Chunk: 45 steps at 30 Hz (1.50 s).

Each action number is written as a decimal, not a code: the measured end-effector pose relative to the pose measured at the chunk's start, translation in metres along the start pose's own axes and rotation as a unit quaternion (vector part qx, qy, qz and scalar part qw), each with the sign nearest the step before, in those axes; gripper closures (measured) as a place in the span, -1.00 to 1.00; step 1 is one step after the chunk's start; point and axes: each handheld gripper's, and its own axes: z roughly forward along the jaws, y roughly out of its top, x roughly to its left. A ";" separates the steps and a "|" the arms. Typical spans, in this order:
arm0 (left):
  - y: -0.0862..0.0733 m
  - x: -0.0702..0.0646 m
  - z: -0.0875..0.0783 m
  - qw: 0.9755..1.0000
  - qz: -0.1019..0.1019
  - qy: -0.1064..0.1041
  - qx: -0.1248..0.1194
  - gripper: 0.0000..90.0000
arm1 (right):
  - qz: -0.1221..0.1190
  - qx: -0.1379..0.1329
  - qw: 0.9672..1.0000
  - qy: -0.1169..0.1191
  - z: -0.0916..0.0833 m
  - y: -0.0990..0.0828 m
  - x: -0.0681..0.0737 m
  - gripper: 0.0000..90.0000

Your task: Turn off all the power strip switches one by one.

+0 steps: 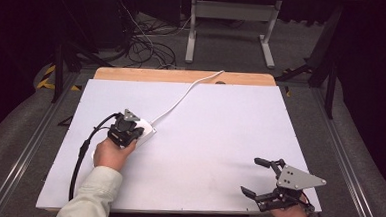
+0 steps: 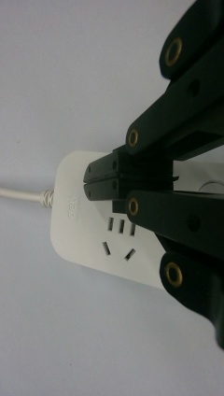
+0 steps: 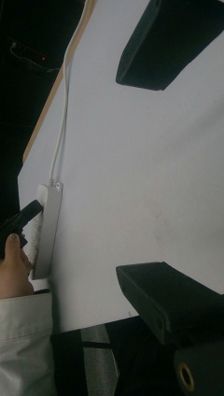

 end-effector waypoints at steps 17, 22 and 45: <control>-0.003 0.003 0.001 1.000 0.000 -0.012 -0.006 1.00 | 0.001 -0.001 1.000 0.000 0.000 0.000 0.001 -0.82; 0.006 -0.007 -0.006 1.000 0.015 0.011 0.005 1.00 | 0.002 -0.002 1.000 0.000 -0.001 0.000 0.001 -0.82; -0.013 -0.018 -0.106 0.976 0.012 -0.089 -0.200 0.08 | 0.008 -0.002 1.000 -0.006 -0.003 -0.001 -0.002 -0.82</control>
